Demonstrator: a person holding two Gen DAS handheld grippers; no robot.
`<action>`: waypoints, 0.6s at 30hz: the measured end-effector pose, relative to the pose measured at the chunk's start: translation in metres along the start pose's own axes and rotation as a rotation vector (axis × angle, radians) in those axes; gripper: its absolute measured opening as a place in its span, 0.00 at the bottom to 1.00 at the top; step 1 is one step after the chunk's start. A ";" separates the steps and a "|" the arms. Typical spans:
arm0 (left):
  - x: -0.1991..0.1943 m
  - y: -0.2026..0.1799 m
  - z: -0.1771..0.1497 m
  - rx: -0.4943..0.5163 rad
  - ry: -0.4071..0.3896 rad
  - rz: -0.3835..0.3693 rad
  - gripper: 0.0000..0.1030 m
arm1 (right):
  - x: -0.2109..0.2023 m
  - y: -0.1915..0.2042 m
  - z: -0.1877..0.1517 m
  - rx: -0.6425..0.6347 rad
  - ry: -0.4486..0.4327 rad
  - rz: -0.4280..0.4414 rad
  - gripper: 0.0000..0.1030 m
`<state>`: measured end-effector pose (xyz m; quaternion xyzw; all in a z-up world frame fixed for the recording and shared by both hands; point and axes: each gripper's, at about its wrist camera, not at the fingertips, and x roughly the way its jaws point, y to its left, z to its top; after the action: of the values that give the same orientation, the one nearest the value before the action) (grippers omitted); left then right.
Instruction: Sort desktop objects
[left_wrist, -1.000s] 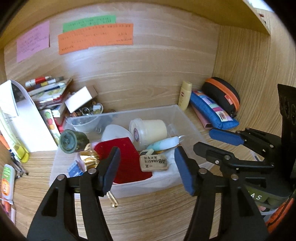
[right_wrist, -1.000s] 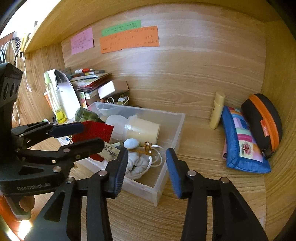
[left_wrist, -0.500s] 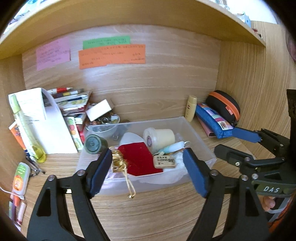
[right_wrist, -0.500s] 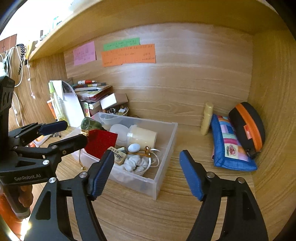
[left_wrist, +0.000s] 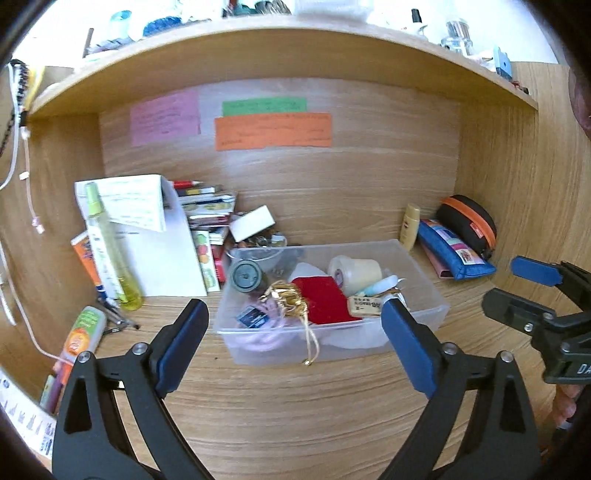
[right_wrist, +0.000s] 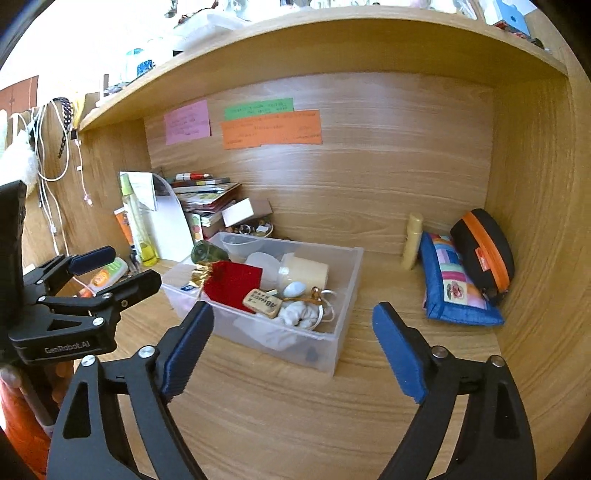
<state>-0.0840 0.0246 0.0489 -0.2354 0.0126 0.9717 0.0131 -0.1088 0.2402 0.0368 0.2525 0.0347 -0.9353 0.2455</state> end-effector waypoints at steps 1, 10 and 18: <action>-0.005 0.001 -0.001 -0.001 -0.007 0.001 0.93 | -0.003 0.001 -0.001 0.002 -0.004 -0.007 0.95; -0.030 -0.002 -0.007 0.010 -0.070 0.005 0.93 | -0.031 0.017 -0.010 -0.012 -0.054 -0.024 1.00; -0.030 -0.008 -0.009 0.028 -0.062 -0.011 0.93 | -0.035 0.017 -0.009 -0.017 -0.060 -0.037 1.00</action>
<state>-0.0524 0.0320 0.0542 -0.2052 0.0245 0.9781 0.0223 -0.0702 0.2424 0.0466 0.2213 0.0400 -0.9465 0.2314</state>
